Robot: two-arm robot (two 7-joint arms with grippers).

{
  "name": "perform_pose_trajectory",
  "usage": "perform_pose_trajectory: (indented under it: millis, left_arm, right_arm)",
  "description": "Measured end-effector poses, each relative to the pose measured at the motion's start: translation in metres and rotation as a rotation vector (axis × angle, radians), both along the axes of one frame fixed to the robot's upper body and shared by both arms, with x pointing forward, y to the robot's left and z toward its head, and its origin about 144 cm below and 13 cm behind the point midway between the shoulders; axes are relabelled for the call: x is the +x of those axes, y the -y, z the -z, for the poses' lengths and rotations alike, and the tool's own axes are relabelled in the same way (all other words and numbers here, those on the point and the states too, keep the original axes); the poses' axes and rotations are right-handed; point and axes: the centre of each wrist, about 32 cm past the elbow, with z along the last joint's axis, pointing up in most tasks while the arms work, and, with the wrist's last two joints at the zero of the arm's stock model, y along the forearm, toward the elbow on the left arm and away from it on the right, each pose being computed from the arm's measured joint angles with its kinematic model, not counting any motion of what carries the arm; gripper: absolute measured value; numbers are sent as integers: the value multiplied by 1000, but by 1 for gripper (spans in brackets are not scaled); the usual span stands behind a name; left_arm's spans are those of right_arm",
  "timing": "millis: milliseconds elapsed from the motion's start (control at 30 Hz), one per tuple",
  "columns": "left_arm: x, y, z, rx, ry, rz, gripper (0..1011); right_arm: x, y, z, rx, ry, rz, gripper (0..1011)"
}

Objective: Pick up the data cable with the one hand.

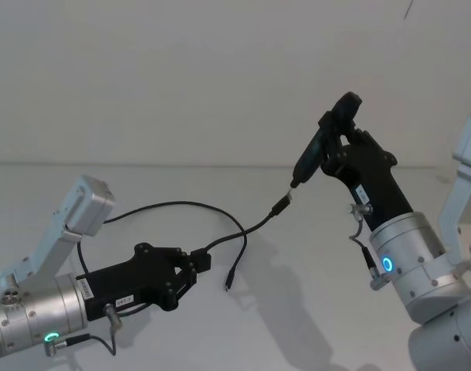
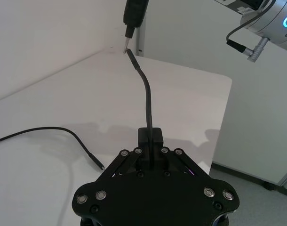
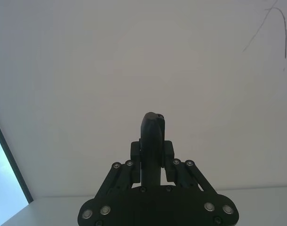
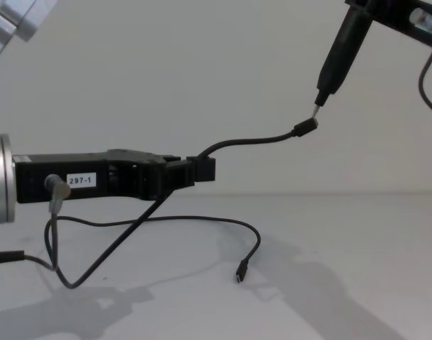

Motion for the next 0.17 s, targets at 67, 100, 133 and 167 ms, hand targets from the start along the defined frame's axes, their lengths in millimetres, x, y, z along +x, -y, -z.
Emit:
perform_pose_trajectory:
  millis: [67,100,133,167]
  left_arm:
    - [0,0,0,0,0,0,43]
    - [0,0,0,0,0,0,43]
    - [0,0,0,0,0,0,43]
    - [0,0,0,0,0,0,43]
  right_arm:
    - [0,1,-1,0,-2,-1,279]
    - [0,1,-1,0,-2,-1,279]
    - [-1,2,-1,0,-3,-1,279]
    - [-1,2,-1,-1,-4,-2,279]
